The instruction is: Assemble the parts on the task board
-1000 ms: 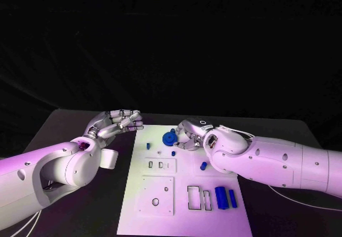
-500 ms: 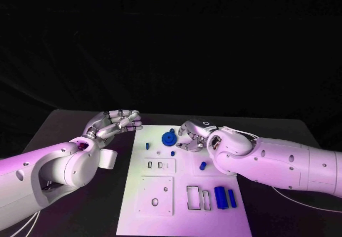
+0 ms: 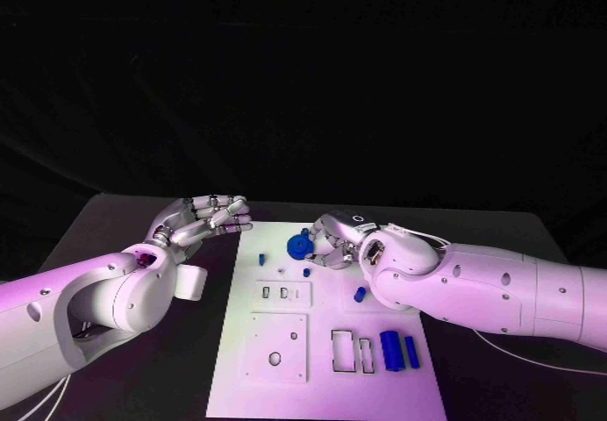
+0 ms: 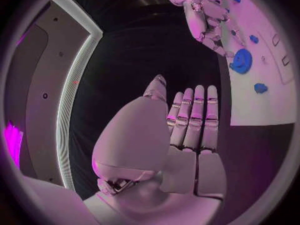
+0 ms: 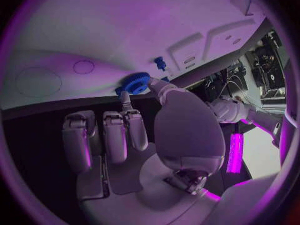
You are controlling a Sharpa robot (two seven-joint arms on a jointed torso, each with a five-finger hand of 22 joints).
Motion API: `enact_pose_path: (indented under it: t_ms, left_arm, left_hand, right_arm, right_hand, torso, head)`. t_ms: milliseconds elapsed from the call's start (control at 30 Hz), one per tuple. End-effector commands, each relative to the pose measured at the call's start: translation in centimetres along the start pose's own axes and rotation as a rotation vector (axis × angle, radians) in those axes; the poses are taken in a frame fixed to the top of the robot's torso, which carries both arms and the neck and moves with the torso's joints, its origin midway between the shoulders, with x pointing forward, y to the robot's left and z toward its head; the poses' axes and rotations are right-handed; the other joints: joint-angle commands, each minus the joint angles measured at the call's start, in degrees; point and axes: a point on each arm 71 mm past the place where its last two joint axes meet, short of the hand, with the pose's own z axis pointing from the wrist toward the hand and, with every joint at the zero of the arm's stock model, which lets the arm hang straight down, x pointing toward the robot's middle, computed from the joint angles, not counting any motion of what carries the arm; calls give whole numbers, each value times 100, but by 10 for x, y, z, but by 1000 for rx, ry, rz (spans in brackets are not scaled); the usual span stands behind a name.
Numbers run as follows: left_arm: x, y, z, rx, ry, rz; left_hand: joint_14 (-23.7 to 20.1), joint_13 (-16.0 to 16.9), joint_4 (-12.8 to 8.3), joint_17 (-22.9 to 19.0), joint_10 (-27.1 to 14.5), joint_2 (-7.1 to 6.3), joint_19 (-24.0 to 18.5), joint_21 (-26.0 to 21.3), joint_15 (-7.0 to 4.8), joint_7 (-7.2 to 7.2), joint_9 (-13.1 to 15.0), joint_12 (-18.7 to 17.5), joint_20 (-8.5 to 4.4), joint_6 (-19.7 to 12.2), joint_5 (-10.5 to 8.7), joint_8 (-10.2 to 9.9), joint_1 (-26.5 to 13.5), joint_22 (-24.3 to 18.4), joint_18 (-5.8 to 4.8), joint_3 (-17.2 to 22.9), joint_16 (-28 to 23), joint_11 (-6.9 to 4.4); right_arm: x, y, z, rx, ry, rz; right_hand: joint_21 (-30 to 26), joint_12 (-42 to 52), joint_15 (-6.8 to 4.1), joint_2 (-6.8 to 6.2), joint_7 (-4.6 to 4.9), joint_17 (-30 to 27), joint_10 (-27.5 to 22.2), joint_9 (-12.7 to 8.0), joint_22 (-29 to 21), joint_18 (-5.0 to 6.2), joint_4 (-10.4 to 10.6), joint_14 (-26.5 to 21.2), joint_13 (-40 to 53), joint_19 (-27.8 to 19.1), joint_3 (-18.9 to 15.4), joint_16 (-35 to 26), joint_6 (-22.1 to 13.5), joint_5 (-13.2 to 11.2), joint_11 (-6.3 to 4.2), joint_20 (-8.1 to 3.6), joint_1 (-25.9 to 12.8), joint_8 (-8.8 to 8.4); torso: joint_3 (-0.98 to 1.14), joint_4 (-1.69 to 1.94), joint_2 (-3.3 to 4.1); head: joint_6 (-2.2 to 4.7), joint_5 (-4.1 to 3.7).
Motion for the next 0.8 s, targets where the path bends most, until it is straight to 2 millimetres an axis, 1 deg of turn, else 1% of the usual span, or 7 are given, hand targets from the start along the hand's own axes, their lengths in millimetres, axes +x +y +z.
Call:
enact_pose_path:
  t_ms: [33,100,200,433,500,700,800]
  left_arm:
    - [3,-1,0,9,19,-4]
    - [3,-1,0,10,19,-4]
    - [3,-1,0,10,19,-4]
    - [3,-1,0,10,18,-3]
    - [3,-1,0,10,18,-3]
    - [2,-1,0,10,18,-3]
    - [2,-1,0,10,17,-3]
  left_hand:
    - [-30,8,-5,8,-3,16,1,-32,-7,-4,8,-25,56,-34,-31,25,-59,-8,63,-28,-20,33]
    - [-30,8,-5,8,-3,16,1,-32,-7,-4,8,-25,56,-34,-31,25,-59,-8,63,-28,-20,33]
    - [-30,8,-5,8,-3,16,1,-32,-7,-4,8,-25,56,-34,-31,25,-59,-8,63,-28,-20,33]
    - [-30,8,-5,8,-3,16,1,-32,-7,-4,8,-25,56,-34,-31,25,-59,-8,63,-28,-20,33]
    - [-30,8,-5,8,-3,16,1,-32,-7,-4,8,-25,56,-34,-31,25,-59,-8,63,-28,-20,33]
    - [-30,8,-5,8,-3,16,1,-32,-7,-4,8,-25,56,-34,-31,25,-59,-8,63,-28,-20,33]
    - [-30,8,-5,8,-3,16,1,-32,-7,-4,8,-25,56,-34,-31,25,-59,-8,63,-28,-20,33]
  right_arm:
    - [1,1,2,-4,8,6]
    - [2,2,4,-4,13,8]
    - [2,3,5,-6,16,10]
    - [3,3,7,-7,24,9]
    - [3,3,6,-8,23,10]
    - [1,2,2,-13,13,15]
    - [-4,-2,-4,-21,-28,33]
  right_hand:
    - [25,31,45,28,8,1294,182,-32,1507,-81,62,549,906,598,-4,40,-64,20,32,34,54,-40]
    - [24,36,54,44,23,1292,186,-68,1507,-81,80,548,912,598,-17,39,-115,22,44,41,78,-75]
    - [21,35,64,58,36,1286,185,-103,1503,-79,92,547,911,595,-33,37,-157,26,56,48,102,-105]
    - [22,40,66,69,39,1292,189,-112,1505,-80,94,548,916,596,-32,39,-162,30,58,51,114,-110]
    - [19,44,68,76,39,1286,192,-116,1501,-79,94,547,921,593,-29,37,-159,32,59,52,121,-110]
    - [22,50,70,82,37,1283,196,-130,1505,-80,82,546,926,596,-20,37,-135,41,59,56,161,-103]
    - [23,75,68,78,28,1283,215,-155,1505,-80,57,546,951,597,9,37,-67,60,52,58,245,-78]
  torso:
    - [-2,4,-1]
    - [-5,5,0]
    - [-2,6,1]
    - [0,-7,0]
    - [4,-10,-1]
    - [9,-6,-2]
    - [11,-8,-5]
  head:
    - [-17,-6]
    - [-19,-8]
    - [-25,1]
    - [-33,11]
    - [-32,12]
    - [-22,8]
    - [-15,11]
